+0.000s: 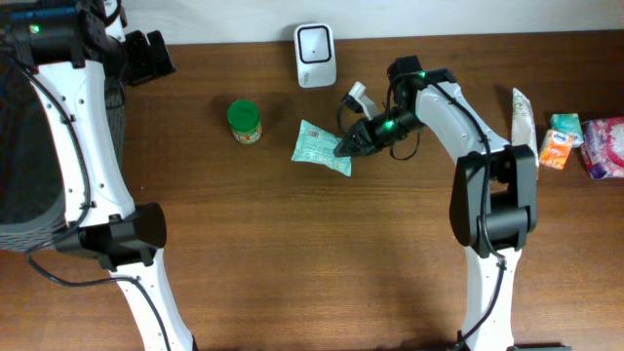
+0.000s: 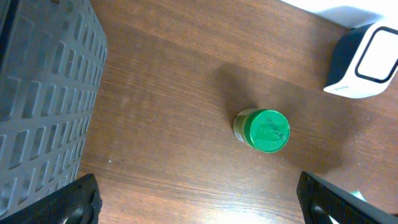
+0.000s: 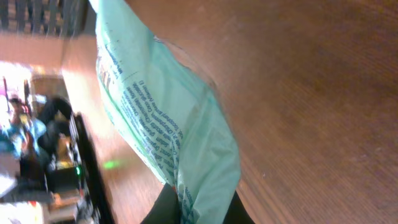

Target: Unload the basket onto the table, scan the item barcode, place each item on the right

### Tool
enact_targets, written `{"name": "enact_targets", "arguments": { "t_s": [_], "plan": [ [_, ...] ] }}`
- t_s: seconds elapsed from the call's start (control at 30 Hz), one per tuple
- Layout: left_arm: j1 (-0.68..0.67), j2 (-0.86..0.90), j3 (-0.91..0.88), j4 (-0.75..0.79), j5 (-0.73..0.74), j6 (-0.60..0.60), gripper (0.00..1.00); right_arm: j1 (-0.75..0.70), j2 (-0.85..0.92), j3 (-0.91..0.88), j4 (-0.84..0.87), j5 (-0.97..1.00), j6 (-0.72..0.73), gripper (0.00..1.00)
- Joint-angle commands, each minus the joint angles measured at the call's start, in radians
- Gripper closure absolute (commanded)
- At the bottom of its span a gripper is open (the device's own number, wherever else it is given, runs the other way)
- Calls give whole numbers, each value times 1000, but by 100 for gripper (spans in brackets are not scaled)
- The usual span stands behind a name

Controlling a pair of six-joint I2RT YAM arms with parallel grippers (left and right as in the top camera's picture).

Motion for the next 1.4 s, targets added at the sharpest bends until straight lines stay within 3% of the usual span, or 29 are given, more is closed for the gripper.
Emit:
{"name": "enact_targets", "arguments": {
  "t_s": [0.0, 0.13, 0.23, 0.77, 0.83, 0.93, 1.0, 1.13, 1.2, 1.27, 1.33, 1.37],
  "plan": [
    [3, -34, 12, 0, -10, -2, 1, 22, -94, 29, -14, -42, -154, 96],
    [3, -34, 12, 0, -10, -2, 1, 50, -228, 30, 57, -42, -144, 96],
    [7, -34, 12, 0, -10, -2, 1, 50, -307, 30, 183, 82, 28, 96],
    [13, -34, 12, 0, -10, -2, 1, 84, -314, 30, 208, 190, 127, 96],
    [13, -34, 12, 0, -10, -2, 1, 88, -314, 30, 209, 360, 213, 96],
    [13, -34, 12, 0, -10, -2, 1, 146, -308, 29, 164, 1062, 497, 96],
    [13, -34, 12, 0, -10, -2, 1, 197, -294, 23, 101, 1333, 607, 96],
    [13, -34, 12, 0, -10, -2, 1, 262, -233, -46, 71, 1479, 617, 96],
    [13, -34, 12, 0, -10, -2, 1, 274, -171, -82, 59, 1611, 712, 96],
    [13, -34, 12, 0, -10, -2, 1, 274, -122, -85, 51, 1616, 767, 96],
    [13, -34, 12, 0, -10, -2, 1, 285, -87, -85, 49, 1605, 794, 89],
    [13, -34, 12, 0, -10, -2, 1, 295, -79, -85, 49, 1582, 794, 81]
  ]
}}
